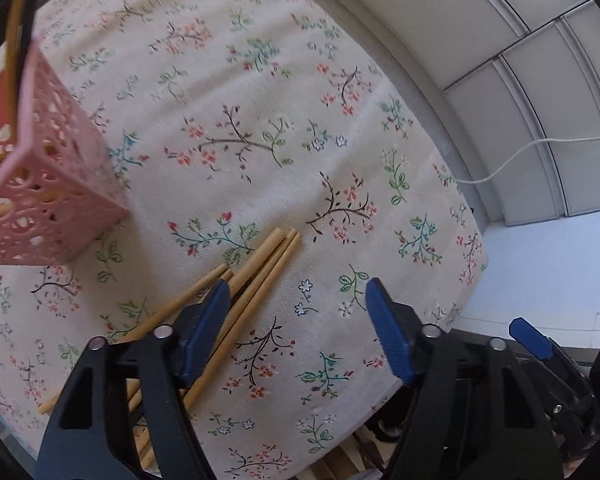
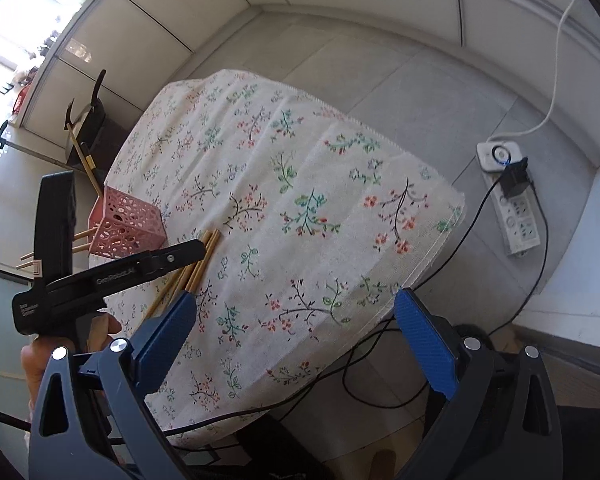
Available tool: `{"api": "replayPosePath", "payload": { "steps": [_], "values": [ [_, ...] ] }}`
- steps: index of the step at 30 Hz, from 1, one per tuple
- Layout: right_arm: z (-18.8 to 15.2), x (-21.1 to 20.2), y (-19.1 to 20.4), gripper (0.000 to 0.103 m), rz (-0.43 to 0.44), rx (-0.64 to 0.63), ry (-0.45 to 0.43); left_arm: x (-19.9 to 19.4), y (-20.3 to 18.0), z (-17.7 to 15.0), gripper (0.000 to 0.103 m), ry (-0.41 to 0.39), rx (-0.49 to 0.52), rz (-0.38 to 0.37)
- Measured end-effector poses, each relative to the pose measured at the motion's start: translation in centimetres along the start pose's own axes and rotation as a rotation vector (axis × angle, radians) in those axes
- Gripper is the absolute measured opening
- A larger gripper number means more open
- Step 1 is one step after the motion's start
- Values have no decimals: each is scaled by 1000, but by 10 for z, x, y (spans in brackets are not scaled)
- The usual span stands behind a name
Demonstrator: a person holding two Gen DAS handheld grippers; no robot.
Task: Organize utensils
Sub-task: 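Withdraw both grippers from the basket and move them toward the chopstick pile, then grasp one wooden chopstick from the pile with the left gripper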
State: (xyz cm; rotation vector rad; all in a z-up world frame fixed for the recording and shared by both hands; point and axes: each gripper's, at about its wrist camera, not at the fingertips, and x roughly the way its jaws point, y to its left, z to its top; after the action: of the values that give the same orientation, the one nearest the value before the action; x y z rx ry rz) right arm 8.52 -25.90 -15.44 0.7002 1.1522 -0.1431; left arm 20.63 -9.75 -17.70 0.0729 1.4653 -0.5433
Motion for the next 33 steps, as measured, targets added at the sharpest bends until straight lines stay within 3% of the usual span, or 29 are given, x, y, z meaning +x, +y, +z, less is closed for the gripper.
{"api": "replayPosePath", "payload": {
  "steps": [5,11,18,25,29,33],
  "values": [
    [2,3,-3,96,17,18,24,8,2,4,40,0,17,26],
    [3,5,-4,96,18,25,38,6,11,4,25,3,8,21],
    [2,10,-3,96,23,30,59,4,7,-3,24,33,47,27],
    [2,9,-5,96,11,29,52,4,40,2,17,23,-71,-55],
    [2,11,-4,96,13,28,64,3,41,3,12,17,-53,-23],
    [2,13,-4,96,13,30,70,8,18,-3,12,23,62,83]
  ]
}}
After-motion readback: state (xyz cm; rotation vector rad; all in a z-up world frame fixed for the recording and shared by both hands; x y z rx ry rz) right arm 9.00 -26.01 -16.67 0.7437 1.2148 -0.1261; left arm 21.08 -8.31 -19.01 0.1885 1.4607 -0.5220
